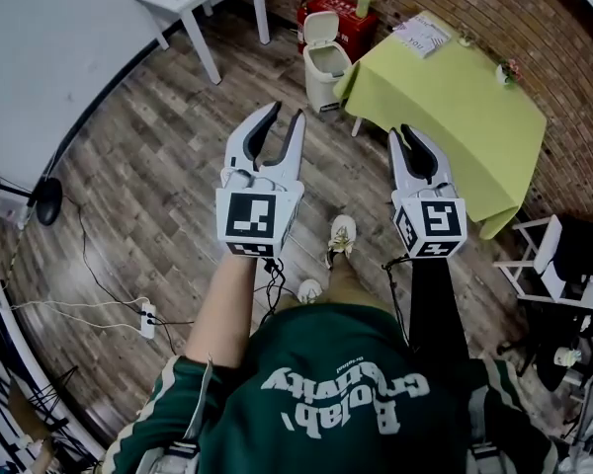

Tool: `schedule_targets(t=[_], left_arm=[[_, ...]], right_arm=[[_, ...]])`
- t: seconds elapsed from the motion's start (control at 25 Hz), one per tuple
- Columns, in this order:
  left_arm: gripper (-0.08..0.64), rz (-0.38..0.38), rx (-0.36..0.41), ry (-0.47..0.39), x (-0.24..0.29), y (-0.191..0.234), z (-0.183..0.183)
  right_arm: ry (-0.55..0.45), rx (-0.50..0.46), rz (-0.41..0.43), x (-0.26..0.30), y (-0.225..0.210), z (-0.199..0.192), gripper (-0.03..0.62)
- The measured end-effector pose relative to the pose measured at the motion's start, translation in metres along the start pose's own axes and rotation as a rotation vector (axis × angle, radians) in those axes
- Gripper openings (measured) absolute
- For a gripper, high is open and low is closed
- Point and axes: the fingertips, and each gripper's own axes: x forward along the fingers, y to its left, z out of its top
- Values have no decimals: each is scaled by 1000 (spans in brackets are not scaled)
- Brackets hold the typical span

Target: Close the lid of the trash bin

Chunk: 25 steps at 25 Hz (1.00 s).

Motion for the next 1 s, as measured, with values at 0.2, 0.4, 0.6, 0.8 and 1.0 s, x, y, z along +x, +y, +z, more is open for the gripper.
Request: schedule_targets(t=[0.2, 0.4, 0.6, 0.8, 1.0], left_arm=[[106, -9, -10, 10, 19, 3, -5], [106, -16, 6, 16, 38, 4, -10], [106, -22, 5, 19, 58, 4, -16], [103, -21, 2, 24, 89, 12, -21], [101, -25, 5, 26, 129, 16, -22]], right_arm=[[-17, 8, -4, 16, -14, 1, 74], [-26, 10, 1, 34, -27, -1, 74], [-18, 16, 16, 51, -43, -7, 74], [-22, 21, 21, 79, -64, -7, 74], [-24, 30, 31, 112, -89, -10, 74]])
